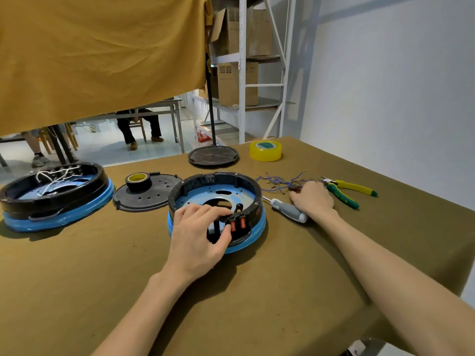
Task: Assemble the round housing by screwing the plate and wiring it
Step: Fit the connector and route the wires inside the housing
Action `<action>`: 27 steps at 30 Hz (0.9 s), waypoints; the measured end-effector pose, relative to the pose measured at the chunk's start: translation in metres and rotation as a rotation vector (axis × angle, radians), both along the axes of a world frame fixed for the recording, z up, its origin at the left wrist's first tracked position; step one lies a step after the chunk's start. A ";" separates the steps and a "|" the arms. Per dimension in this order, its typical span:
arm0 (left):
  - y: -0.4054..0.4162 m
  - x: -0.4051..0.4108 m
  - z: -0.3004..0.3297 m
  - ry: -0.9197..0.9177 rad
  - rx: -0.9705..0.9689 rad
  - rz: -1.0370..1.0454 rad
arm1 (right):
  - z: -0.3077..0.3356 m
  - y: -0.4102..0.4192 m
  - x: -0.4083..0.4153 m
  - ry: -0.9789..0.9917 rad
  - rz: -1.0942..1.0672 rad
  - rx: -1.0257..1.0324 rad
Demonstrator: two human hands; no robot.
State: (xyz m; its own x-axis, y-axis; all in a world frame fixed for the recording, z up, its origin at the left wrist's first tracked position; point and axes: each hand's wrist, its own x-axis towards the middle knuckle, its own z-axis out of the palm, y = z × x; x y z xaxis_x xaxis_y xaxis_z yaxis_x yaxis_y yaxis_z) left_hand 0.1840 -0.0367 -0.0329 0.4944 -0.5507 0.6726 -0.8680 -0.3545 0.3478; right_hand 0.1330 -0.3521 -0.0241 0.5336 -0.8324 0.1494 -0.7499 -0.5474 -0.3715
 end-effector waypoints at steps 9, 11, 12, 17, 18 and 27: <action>0.001 -0.002 0.004 0.036 -0.014 -0.019 | 0.026 0.065 -0.023 -0.647 0.447 0.081; 0.002 -0.001 0.005 0.059 -0.029 -0.024 | 0.030 0.096 -0.038 -0.751 0.636 0.168; 0.002 0.000 0.006 0.074 -0.046 -0.034 | 0.029 0.111 -0.046 -0.766 0.722 0.206; 0.006 -0.002 0.009 0.168 -0.176 -0.040 | 0.018 0.153 -0.062 -0.717 0.951 0.220; 0.008 -0.003 0.009 0.141 -0.158 0.008 | 0.016 0.156 -0.062 -0.707 0.972 0.228; 0.015 -0.010 0.012 0.237 -0.166 -0.028 | 0.008 0.164 -0.058 -0.763 0.944 0.242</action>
State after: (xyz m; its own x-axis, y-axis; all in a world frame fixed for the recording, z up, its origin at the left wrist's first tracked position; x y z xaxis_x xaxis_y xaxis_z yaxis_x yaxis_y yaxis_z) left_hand 0.1740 -0.0215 -0.0210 0.6343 -0.4585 0.6225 -0.7646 -0.2524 0.5931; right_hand 0.0751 -0.1883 -0.0165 0.7840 -0.2183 0.5812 0.3536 -0.6125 -0.7070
